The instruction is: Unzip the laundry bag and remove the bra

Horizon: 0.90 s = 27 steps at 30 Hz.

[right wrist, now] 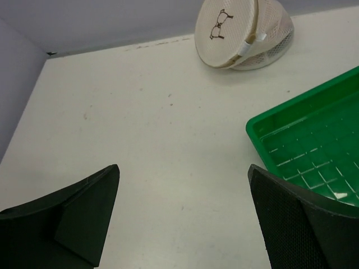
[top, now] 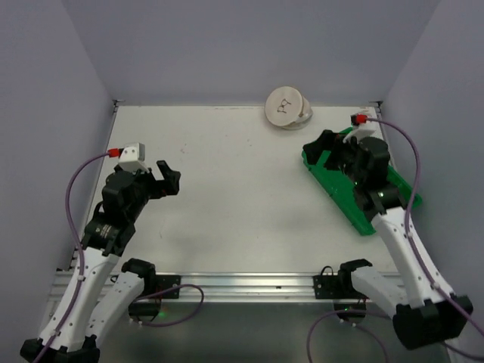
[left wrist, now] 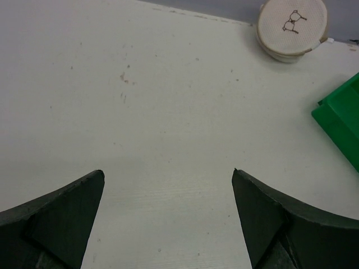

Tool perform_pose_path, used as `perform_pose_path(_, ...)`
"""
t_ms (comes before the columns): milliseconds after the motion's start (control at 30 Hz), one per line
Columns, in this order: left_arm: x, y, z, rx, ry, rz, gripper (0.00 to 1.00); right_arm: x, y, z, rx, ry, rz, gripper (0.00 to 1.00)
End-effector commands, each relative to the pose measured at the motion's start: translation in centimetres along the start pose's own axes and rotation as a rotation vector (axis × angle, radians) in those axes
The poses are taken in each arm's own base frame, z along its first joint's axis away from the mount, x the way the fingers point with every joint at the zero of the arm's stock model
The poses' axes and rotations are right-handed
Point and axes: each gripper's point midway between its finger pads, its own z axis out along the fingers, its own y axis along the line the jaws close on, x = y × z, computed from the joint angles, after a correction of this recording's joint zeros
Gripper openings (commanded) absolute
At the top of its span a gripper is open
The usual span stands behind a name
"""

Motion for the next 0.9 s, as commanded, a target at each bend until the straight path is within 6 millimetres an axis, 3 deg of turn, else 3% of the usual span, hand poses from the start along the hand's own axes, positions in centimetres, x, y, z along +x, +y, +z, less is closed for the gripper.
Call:
perform_pose_path(0,-0.8,-0.9,1.8,0.037,-0.037,-0.014,1.0,-3.5,-0.6,6.4,0.038,-0.092,0.004,0.99)
perform_pose_path(33,-1.1,-1.3,2.2,0.056,-0.054,-0.019,1.0,-5.4,-0.3,7.7,0.037,-0.14,0.004,0.99)
perform_pose_path(67,-0.7,-1.3,2.7,0.058,-0.046,-0.02,1.0,-5.8,-0.4,9.2,0.041,-0.151,0.001,0.99)
perform_pose_path(100,0.1,-1.1,3.2,0.059,-0.034,-0.021,1.0,-4.2,-2.1,12.3,0.1,-0.101,0.002,0.99)
perform_pose_path(133,0.0,-1.2,3.5,0.064,-0.045,-0.022,1.0,-6.1,-1.8,13.6,0.103,-0.133,-0.002,0.99)
perform_pose_path(167,0.5,-1.1,4.0,0.06,-0.032,-0.019,1.0,-6.4,-2.0,15.2,0.113,-0.134,-0.008,0.99)
perform_pose_path(200,0.8,-0.9,4.3,0.052,-0.025,-0.018,1.0,-6.2,-2.4,16.7,0.127,-0.126,-0.011,0.99)
perform_pose_path(233,1.2,-0.7,4.5,0.046,-0.019,-0.015,1.0,-5.9,-3.4,19.6,0.161,-0.112,-0.008,0.99)
perform_pose_path(300,1.6,-0.3,4.9,0.025,0.001,-0.012,1.0,-5.9,-4.5,22.2,0.189,-0.11,0.002,0.99)
perform_pose_path(333,1.6,-0.2,4.9,0.018,0.005,-0.009,1.0,-5.5,-5.4,24.6,0.213,-0.101,0.012,0.99)
perform_pose_path(400,1.7,0.1,5.0,0.006,0.004,-0.006,1.0,-4.9,-6.6,26.8,0.247,-0.092,0.03,0.99)
perform_pose_path(433,1.6,0.2,5.0,0.006,-0.002,-0.004,1.0,-6.5,-6.7,27.8,0.251,-0.126,0.048,0.99)
perform_pose_path(467,1.6,0.3,5.0,0.004,-0.006,-0.001,1.0,-3.9,-8.5,29.6,0.297,-0.069,0.057,0.99)
perform_pose_path(500,1.6,0.4,5.0,0.0,-0.011,0.0,1.0,-3.4,-9.1,30.4,0.309,-0.056,0.071,0.99)
perform_pose_path(533,1.5,0.4,5.0,-0.002,-0.016,0.0,1.0,-4.5,-9.2,31.1,0.31,-0.078,0.096,0.99)
perform_pose_path(567,1.5,0.6,5.0,-0.006,-0.021,-0.001,1.0,-2.3,-10.5,32.2,0.342,-0.029,0.108,0.99)
perform_pose_path(600,1.5,0.7,5.0,-0.009,-0.023,-0.002,1.0,-2.0,-11.1,32.7,0.351,-0.025,0.12,0.99)
perform_pose_path(667,1.5,0.8,5.1,-0.008,-0.021,-0.005,1.0,-2.0,-11.0,33.6,0.338,-0.028,0.139,0.99)
perform_pose_path(700,1.5,1.0,5.2,-0.011,-0.02,-0.009,1.0,-0.5,-11.2,34.5,0.313,0.01,0.145,0.99)
perform_pose_path(767,1.7,1.1,5.5,-0.008,-0.01,-0.013,1.0,-0.6,-10.5,35.5,0.242,0.028,0.173,0.99)
perform_pose_path(800,1.7,1.1,5.5,-0.007,-0.008,-0.012,1.0,1.2,-10.6,36.3,0.195,0.082,0.197,0.99)
perform_pose_path(867,1.9,1.2,5.6,-0.013,0.0,-0.011,1.0,1.2,-10.1,36.9,0.16,0.097,0.231,0.96)
